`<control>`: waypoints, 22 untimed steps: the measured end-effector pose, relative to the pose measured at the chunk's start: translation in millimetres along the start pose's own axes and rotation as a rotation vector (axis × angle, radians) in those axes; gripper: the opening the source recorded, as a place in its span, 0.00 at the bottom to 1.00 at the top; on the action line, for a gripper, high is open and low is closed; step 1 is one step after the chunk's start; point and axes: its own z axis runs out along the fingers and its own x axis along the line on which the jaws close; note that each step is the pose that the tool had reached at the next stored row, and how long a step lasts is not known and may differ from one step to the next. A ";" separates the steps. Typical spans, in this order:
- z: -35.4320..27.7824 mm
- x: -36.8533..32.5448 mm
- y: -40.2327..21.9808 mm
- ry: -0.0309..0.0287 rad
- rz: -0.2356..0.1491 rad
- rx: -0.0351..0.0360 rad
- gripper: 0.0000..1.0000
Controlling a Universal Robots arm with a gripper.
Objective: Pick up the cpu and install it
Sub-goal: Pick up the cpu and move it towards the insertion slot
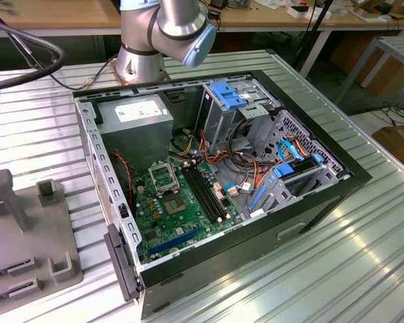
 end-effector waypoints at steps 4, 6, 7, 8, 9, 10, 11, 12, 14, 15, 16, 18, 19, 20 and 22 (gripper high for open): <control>-20.6 0.2 -0.8 0.0000 0.000 0.0000 0.47; -25.0 0.3 -1.0 0.0000 0.000 0.0000 0.47; -25.2 0.2 -1.0 -0.0001 0.000 -0.0001 0.47; -25.3 0.3 -1.0 -0.0001 0.000 -0.0001 0.47; -25.5 0.3 -1.0 0.0000 0.000 0.0000 0.47; -25.8 0.3 -1.1 0.0001 0.000 0.0001 0.47; -26.4 0.3 -1.1 0.0001 0.000 -0.0001 0.47; -26.5 0.3 -1.1 -0.0001 0.000 -0.0002 0.47; -27.0 0.3 -1.1 0.0000 0.000 -0.0001 0.47; -27.6 0.3 -1.2 0.0002 0.000 0.0000 0.47; -28.3 0.3 -1.2 0.0004 0.000 0.0000 0.47; -30.0 0.3 -1.2 0.0002 0.000 -0.0002 0.47; -32.3 0.3 -1.3 0.0008 0.000 -0.0001 0.47; -33.2 0.4 -1.3 0.0008 0.000 -0.0002 0.47; -35.3 0.4 -1.4 0.0010 0.000 -0.0002 0.47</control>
